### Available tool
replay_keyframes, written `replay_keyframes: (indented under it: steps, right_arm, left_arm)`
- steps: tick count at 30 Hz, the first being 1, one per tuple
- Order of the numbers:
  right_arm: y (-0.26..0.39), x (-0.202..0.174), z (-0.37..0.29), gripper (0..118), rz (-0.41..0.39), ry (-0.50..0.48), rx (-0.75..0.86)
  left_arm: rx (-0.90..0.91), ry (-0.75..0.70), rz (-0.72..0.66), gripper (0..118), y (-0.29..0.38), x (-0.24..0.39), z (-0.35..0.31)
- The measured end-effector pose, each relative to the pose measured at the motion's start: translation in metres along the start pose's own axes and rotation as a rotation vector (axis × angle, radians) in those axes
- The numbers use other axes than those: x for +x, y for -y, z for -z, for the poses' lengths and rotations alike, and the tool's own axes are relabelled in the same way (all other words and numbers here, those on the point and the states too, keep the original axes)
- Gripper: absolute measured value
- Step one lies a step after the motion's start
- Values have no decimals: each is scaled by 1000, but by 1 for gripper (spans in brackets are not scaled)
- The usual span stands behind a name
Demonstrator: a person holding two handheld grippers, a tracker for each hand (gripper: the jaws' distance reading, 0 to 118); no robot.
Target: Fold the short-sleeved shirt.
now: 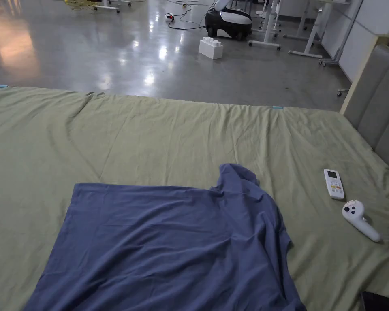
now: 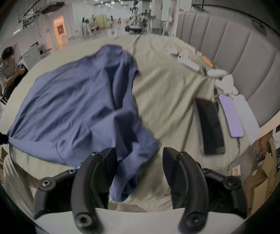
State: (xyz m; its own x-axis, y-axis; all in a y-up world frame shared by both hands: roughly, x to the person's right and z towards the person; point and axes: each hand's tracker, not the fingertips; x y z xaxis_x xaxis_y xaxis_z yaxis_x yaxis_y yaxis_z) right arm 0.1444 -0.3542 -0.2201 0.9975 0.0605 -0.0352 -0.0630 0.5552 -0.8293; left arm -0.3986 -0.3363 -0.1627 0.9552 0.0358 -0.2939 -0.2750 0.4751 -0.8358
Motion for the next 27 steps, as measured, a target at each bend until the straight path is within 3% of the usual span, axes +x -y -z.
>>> replay_keyframes:
  steps: [3, 6, 8, 12, 22, 27]
  right_arm:
    - [9, -6, 19, 66, 46, -34, -49]
    - [12, -17, 33, 64, 39, -39, -73]
    - [12, -24, 36, 48, 42, -30, -80]
    - [5, -32, 31, 9, -35, -7, -74]
    - [-1, -22, -1, 6, -93, 7, -6]
    - [-6, -16, -11, 6, -42, 2, 44]
  left_arm:
    - [0, -5, 1, 6, -1, -1, 0]
    - [0, -5, 3, 6, -1, -2, 1]
    - [-1, -6, -1, 6, -1, 0, 2]
    - [-2, -7, 13, 6, 0, 3, 5]
    - [46, 35, -10, 6, 0, 6, 2]
    - [100, 67, -41, 6, -3, 3, -1]
